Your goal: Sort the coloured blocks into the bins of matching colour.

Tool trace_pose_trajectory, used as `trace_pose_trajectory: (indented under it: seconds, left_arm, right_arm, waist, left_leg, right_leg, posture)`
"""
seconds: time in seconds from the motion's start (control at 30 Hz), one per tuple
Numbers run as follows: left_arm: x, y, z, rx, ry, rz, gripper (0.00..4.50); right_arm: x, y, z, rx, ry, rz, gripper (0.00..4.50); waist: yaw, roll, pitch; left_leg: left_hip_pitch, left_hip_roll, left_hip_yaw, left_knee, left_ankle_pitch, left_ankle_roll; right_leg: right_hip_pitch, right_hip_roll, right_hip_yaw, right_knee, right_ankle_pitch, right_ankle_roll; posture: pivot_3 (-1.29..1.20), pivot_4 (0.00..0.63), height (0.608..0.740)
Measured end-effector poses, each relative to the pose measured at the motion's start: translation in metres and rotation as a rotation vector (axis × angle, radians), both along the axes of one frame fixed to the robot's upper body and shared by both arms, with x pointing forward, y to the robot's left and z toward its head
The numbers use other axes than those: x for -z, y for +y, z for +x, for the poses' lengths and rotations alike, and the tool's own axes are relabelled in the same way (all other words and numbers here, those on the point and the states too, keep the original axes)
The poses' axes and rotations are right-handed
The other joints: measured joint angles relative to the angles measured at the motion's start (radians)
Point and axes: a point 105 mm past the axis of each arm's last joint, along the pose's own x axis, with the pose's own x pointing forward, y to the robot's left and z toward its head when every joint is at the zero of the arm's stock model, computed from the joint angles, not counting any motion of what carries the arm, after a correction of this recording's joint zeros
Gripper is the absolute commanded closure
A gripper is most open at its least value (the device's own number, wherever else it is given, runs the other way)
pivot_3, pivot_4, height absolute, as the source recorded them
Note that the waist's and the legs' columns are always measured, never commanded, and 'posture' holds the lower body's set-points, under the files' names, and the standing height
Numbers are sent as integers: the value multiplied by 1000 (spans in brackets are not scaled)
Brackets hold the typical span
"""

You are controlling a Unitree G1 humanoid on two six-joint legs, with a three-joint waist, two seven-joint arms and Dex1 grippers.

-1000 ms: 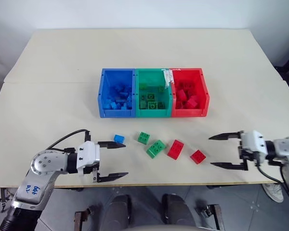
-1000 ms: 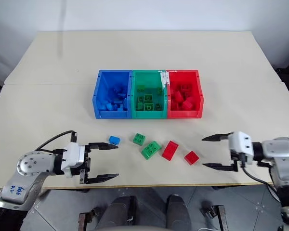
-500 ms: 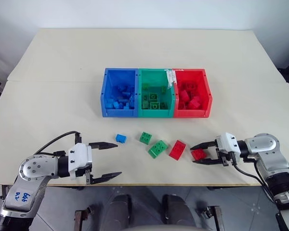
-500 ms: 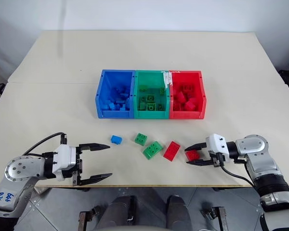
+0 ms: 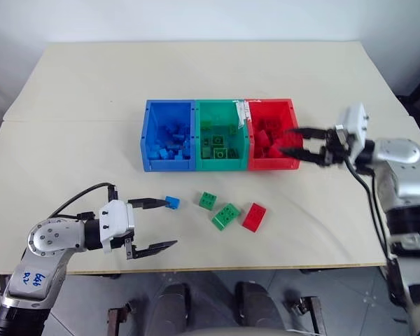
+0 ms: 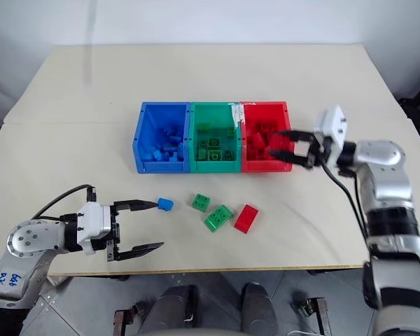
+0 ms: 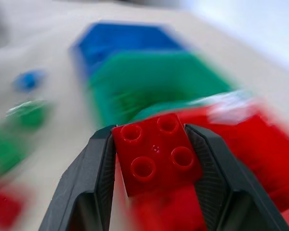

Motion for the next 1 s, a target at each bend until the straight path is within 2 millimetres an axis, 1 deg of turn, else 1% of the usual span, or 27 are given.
trace_pose_trajectory:
  seconds: [0.03, 0.07, 0.13, 0.17, 0.33, 0.43, 0.5, 0.6, 0.67, 0.73, 0.8, 0.83, 0.87, 0.93, 1.0]
  left_arm:
    - [0, 1, 1, -7, 0, 2, 0]
    - [1, 1, 1, -11, 1, 2, 0]
    - [1, 1, 2, -20, 4, 2, 0]
    - [1, 1, 2, -28, 5, 1, 0]
    - [2, 0, 0, -43, 11, -3, 0]
    - [1, -2, -1, -47, 24, -17, 0]
    - [-1, -5, -2, -39, 25, -29, 0]
    - [-2, -8, 0, -34, 21, -40, 0]
    - [-3, -10, 5, -27, 13, -48, 0]
    - [-1, -9, 10, -31, 19, -47, 0]
    - [2, -7, 13, -35, 19, -47, 0]
    - [1, -5, 16, -39, 8, -51, 0]
    - [2, -1, 18, -53, 4, -53, 0]
    - [5, 6, 24, -79, 3, -58, 0]
    - [5, 8, 27, -80, -3, -61, 0]
  right_arm:
    - [1, 0, 10, 51, 5, 12, 2669]
    - [2, 0, 15, 72, 9, 17, 2669]
    - [3, 2, 27, 125, 11, 24, 1950]
    - [4, 3, 31, 139, 11, 19, 1709]
    - [10, 4, 34, 148, 20, -11, 48]
    - [13, 1, 27, 114, 23, -30, 15]
    - [18, -7, 16, 82, 35, -43, 15]
    - [32, -32, -20, 8, 73, -50, 15]
    - [45, -51, -51, -19, 86, -84, 15]
    - [60, -63, -80, -31, 120, -119, 15]
    - [70, -72, -101, -30, 153, -128, 15]
    - [77, -79, -115, -27, 176, -137, 15]
    - [82, -86, -125, -20, 194, -141, 15]
    - [86, -97, -138, 8, 191, -151, 15]
    - [86, -104, -143, 30, 175, -163, 15]
  waist:
    - [2, 0, 0]
    - [3, 0, 0]
    - [1, 0, 0]
    - [0, 0, 0]
    - [-6, 1, 0]
    - [-9, 1, 0]
    - [-4, 1, 0]
    - [15, 1, 0]
    - [29, 1, 0]
    - [31, 1, 0]
    - [26, 1, 0]
    - [26, 1, 0]
    - [23, 1, 0]
    - [13, 1, 0]
    - [10, 1, 0]
  left_leg:
    - [-1, 0, -1, 0, 0, 0]
    - [-2, -1, -1, 0, 0, 0]
    - [-3, -1, 0, 0, 0, 1]
    - [-3, -1, 0, 0, -1, 1]
    - [-3, -1, -1, -1, -1, 1]
    - [-3, -1, 0, -1, -1, 1]
    - [-3, -1, -2, -1, -1, 1]
    - [-3, -2, -1, 0, -2, 3]
    - [-3, -3, -2, 0, -2, 3]
    - [-3, -3, 0, 0, -2, 3]
    - [-2, -2, 1, 1, -2, 3]
    - [-1, -2, 1, 1, -2, 3]
    - [0, -2, 1, 1, -2, 3]
    - [2, -2, 3, 1, -2, 3]
    - [4, -1, 4, 1, -2, 3]
  right_leg:
    - [0, 0, -1, 0, 0, 0]
    - [0, -1, -1, 1, 0, 0]
    - [0, -1, -1, 0, 0, 0]
    - [0, -1, -1, 0, 0, 0]
    - [0, -1, -2, 0, 0, 0]
    - [0, -1, -2, 0, 0, 0]
    - [0, -1, -3, 0, 0, 0]
    - [1, -1, -3, -1, 0, 0]
    - [2, -2, -4, -1, 0, 0]
    - [2, -2, -3, -1, 1, 1]
    - [2, -2, -2, -1, 1, 1]
    - [3, -1, -3, -2, 1, 1]
    - [3, -1, -2, -3, 1, 1]
    - [3, -1, 0, -2, 1, 1]
    - [4, -1, 0, -1, 1, 1]
  posture:
    - [0, 150, 740]
    - [0, 150, 740]
    - [0, 150, 740]
    - [0, 150, 740]
    - [0, 150, 740]
    - [0, 150, 740]
    - [0, 150, 740]
    - [0, 150, 740]
    - [0, 150, 740]
    - [0, 150, 740]
    - [0, 150, 740]
    - [0, 150, 740]
    - [0, 150, 740]
    - [0, 150, 740]
    - [0, 150, 740]
